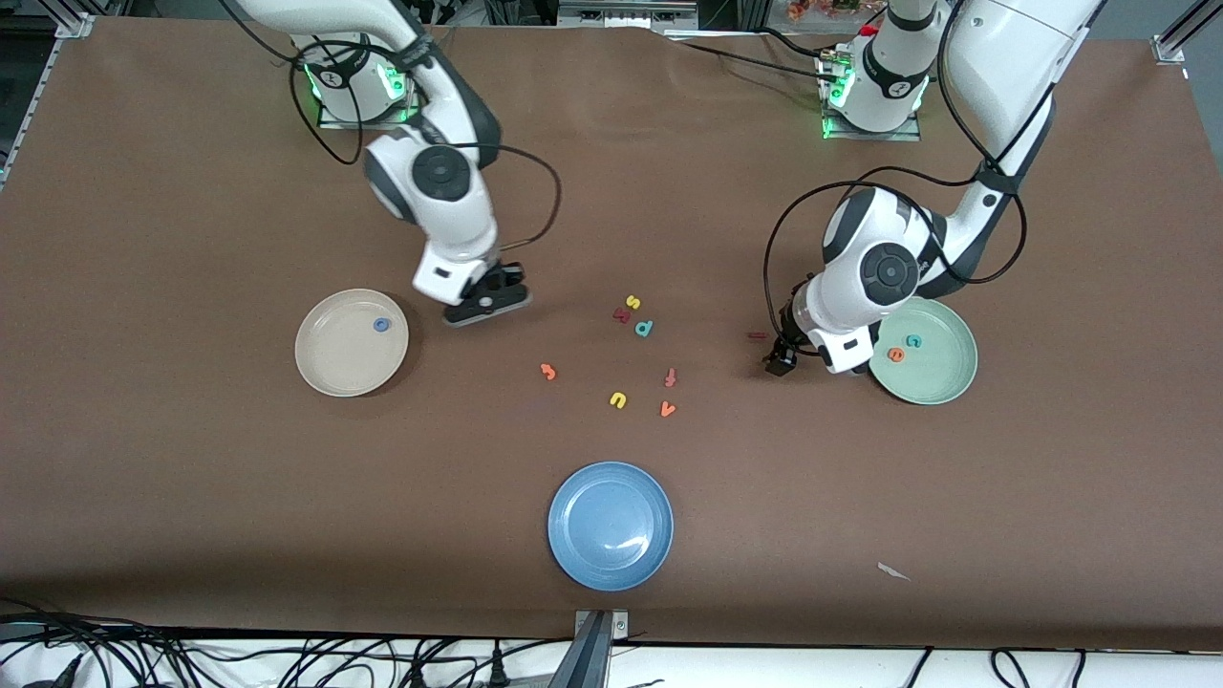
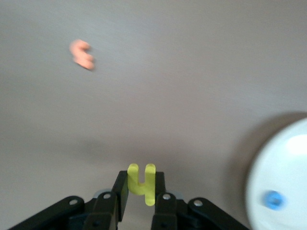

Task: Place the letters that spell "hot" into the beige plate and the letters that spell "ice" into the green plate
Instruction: 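Drop the yellow 4 on the beige plate while the left gripper reaches the i, then grasp the red i with the left gripper while the right gripper grasps the f, then carry the red i to the green plate and open the left gripper, then carry the orange f to the beige plate and open the right gripper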

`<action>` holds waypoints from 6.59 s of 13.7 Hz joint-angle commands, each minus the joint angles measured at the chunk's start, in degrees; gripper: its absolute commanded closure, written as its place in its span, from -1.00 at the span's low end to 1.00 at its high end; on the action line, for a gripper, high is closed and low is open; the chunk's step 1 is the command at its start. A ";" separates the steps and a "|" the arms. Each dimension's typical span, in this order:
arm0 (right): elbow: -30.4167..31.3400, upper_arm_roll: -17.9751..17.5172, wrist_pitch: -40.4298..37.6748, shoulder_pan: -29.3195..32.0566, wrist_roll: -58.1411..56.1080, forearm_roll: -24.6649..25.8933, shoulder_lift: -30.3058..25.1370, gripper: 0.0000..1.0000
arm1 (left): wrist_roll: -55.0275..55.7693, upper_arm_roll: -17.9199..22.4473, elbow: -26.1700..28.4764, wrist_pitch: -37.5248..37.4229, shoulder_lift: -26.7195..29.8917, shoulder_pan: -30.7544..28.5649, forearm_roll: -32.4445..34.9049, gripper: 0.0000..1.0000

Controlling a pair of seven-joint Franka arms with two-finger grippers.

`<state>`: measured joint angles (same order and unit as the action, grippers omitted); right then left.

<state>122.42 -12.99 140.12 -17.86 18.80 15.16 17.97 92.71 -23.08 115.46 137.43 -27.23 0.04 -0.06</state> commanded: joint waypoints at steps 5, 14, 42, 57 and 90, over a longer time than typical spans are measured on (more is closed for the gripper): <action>4.58 0.16 -4.77 15.56 -23.70 -1.80 -5.93 0.91 | 5.73 0.14 7.65 10.03 2.88 0.75 0.67 -0.87; 2.57 2.71 -4.77 18.13 -28.30 -11.71 -4.87 -0.70 | 6.08 0.58 8.64 13.82 -0.19 0.75 3.13 -0.79; -32.60 11.59 -0.81 -15.18 7.74 -14.02 27.47 -0.53 | 11.09 0.75 6.80 15.76 -4.06 1.28 11.40 0.57; -33.65 11.59 -0.29 -16.42 7.65 -11.91 29.14 0.23 | -16.10 -0.21 -8.76 -9.27 4.45 -5.56 9.93 1.00; -3.67 11.85 -13.11 10.30 -28.74 -20.43 -7.33 -1.00 | -80.92 -3.46 -36.69 -43.91 2.27 -23.15 9.99 -0.99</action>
<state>119.74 -0.47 127.65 -8.85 -9.84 -2.35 12.84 14.23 -26.49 84.08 97.83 -24.40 -24.55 8.95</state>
